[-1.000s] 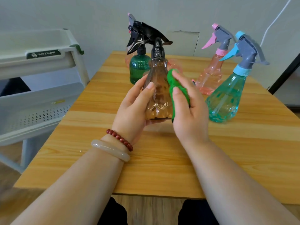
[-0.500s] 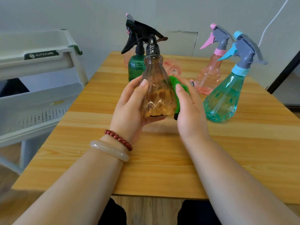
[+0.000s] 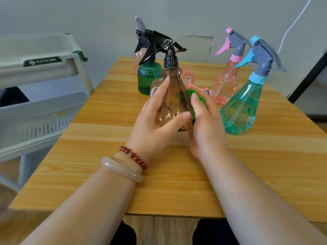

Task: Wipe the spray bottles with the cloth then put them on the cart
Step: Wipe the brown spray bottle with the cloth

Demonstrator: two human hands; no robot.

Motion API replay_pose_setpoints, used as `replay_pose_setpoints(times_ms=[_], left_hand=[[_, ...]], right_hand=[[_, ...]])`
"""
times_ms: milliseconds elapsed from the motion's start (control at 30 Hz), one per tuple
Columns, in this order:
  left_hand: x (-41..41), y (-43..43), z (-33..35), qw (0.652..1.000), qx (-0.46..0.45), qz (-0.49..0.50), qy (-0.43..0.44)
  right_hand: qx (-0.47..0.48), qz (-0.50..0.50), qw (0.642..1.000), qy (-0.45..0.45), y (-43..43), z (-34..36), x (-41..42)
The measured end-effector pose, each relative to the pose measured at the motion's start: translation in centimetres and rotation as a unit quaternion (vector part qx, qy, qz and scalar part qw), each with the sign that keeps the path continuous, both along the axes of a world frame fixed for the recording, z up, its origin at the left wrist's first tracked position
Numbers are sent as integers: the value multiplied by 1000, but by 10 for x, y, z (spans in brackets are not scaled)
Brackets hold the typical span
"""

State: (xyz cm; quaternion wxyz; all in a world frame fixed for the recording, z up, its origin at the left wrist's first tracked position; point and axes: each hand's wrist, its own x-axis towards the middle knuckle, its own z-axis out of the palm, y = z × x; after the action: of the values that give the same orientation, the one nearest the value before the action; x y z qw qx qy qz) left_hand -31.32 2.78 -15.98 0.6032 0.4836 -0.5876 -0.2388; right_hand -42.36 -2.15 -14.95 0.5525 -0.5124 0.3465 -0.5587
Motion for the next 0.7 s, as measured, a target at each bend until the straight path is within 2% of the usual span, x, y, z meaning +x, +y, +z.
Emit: replay_pose_setpoints(times_ms=[33, 100, 200, 233, 300, 367, 433, 500, 567, 600, 633, 700], left_hand=[[1, -1, -1, 1000, 4, -7, -7], [1, 0, 1, 1000, 6, -13, 25], [5, 1, 4, 995, -6, -31, 98], [6, 1, 4, 995, -11, -30, 97], [7, 2, 4, 994, -22, -32, 102], [6, 1, 3, 993, -33, -29, 113], [4, 0, 3, 991, -35, -25, 128], [4, -2, 2, 991, -27, -24, 131], [6, -3, 1, 994, -22, -16, 108], [8, -4, 0, 995, -21, -15, 98], [9, -4, -1, 995, -21, -16, 92], [11, -3, -2, 996, -23, -22, 79]], right_hand=[[-20, -3, 1000, 11, 0, 0, -1], [-134, -24, 988, 69, 5, -1, -4], [-351, -18, 924, 152, 9, 1, -7], [-377, -15, 912, 162, 7, -2, -7], [-325, -12, 933, 154, 3, -1, -8], [-183, -8, 976, 120, -1, 2, -9], [-138, 0, 983, 123, -3, 2, -10], [-222, -8, 963, 150, 3, 2, -11], [-361, -21, 912, 196, 8, -3, -9], [-397, -20, 894, 209, 9, -5, -7], [-397, -17, 893, 210, 7, -5, -5], [-340, -19, 921, 192, 6, -1, -3]])
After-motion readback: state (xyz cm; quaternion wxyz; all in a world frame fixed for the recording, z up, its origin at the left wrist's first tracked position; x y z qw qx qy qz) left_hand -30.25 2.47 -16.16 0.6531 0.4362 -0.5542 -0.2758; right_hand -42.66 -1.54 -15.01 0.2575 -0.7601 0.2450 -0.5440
